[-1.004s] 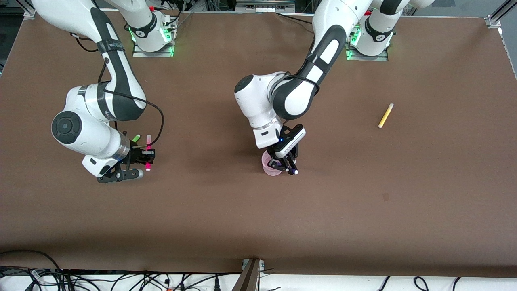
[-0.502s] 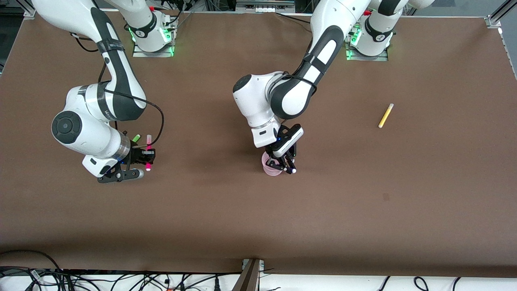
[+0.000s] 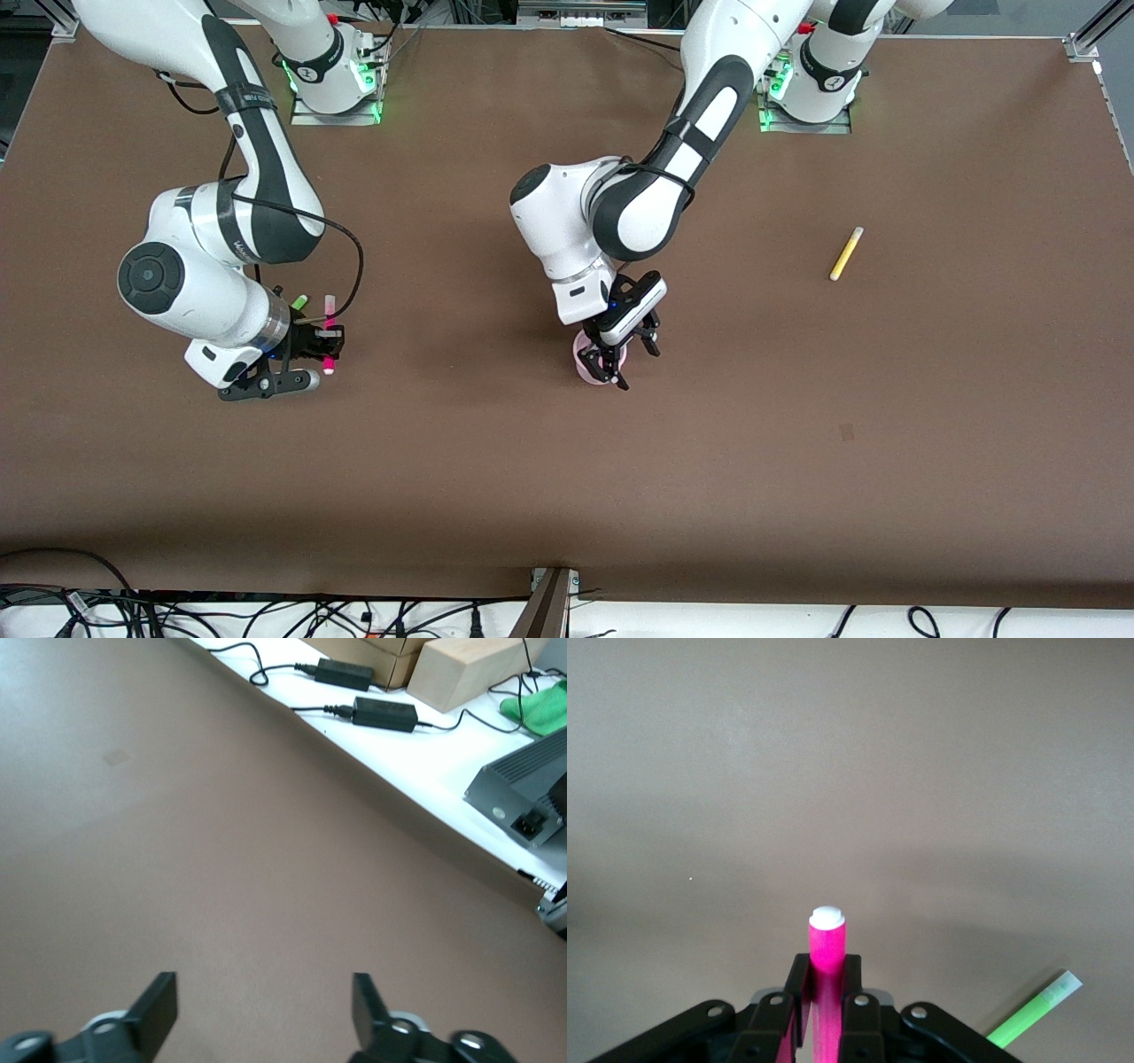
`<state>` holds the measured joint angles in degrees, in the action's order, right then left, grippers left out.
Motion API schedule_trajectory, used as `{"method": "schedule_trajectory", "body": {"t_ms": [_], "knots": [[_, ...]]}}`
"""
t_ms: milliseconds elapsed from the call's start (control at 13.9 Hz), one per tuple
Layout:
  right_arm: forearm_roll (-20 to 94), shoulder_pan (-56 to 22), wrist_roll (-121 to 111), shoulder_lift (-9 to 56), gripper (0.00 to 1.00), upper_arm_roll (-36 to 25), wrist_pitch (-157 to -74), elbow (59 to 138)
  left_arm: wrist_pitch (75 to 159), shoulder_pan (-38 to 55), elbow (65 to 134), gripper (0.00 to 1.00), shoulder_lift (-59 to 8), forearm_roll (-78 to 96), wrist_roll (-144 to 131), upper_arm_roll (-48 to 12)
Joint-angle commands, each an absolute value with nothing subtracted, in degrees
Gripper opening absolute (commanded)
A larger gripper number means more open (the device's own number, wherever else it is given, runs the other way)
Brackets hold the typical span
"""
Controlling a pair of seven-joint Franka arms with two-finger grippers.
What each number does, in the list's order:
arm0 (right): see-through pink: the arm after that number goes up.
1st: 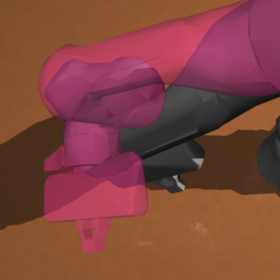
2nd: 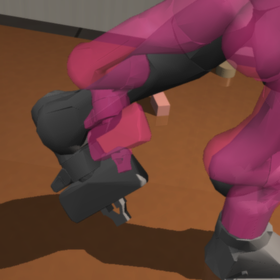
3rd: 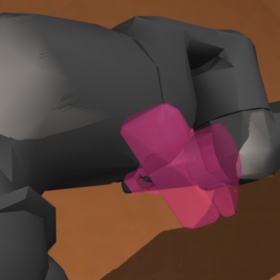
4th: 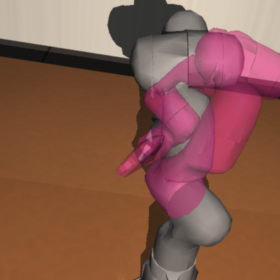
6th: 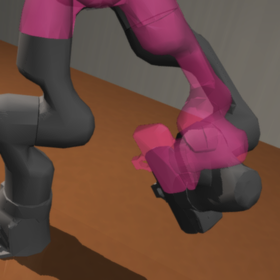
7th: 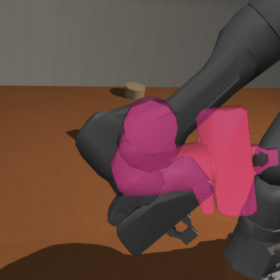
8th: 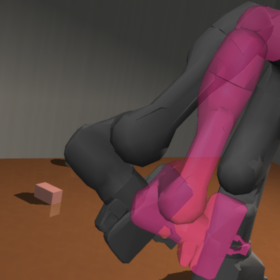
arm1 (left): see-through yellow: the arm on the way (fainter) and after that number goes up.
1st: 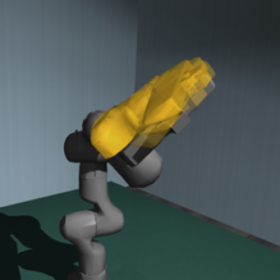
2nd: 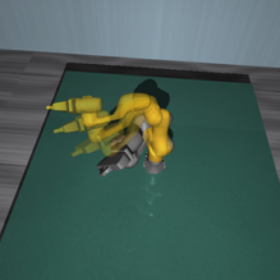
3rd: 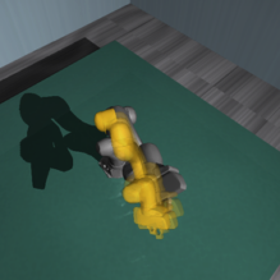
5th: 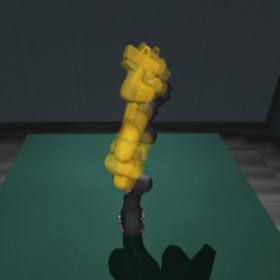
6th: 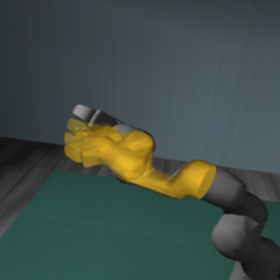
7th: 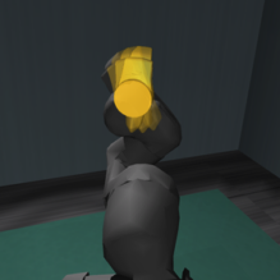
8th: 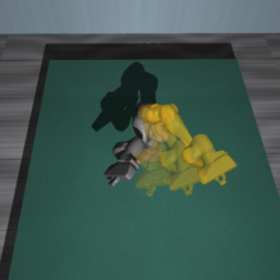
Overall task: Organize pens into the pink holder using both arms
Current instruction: 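Lift the pink marker with the right gripper while the left gripper withdraws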
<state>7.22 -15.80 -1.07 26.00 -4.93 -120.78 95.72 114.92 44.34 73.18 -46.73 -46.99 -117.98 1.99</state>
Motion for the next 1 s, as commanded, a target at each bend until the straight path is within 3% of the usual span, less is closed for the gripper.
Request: {"method": "schedule_trajectory", "body": {"t_ms": [0, 430, 933], "knots": [[8.17, -17.04, -1.05, 25.75, 0.00, -4.83, -119.53, 94.92, 113.03, 42.55, 72.24, 1.00, -42.91, -45.98, -111.04, 2.29], [7.29, -24.41, -0.88, 25.66, 0.00, -4.92, -123.82, 93.96, 109.53, 32.63, 72.86, 1.00, -31.04, -24.29, -79.42, 1.93], [3.00, -36.38, 9.66, 28.64, 0.00, -5.01, -144.13, 92.56, 104.06, 19.36, 76.80, 1.00, -21.46, -8.02, -46.19, 1.93]]}}
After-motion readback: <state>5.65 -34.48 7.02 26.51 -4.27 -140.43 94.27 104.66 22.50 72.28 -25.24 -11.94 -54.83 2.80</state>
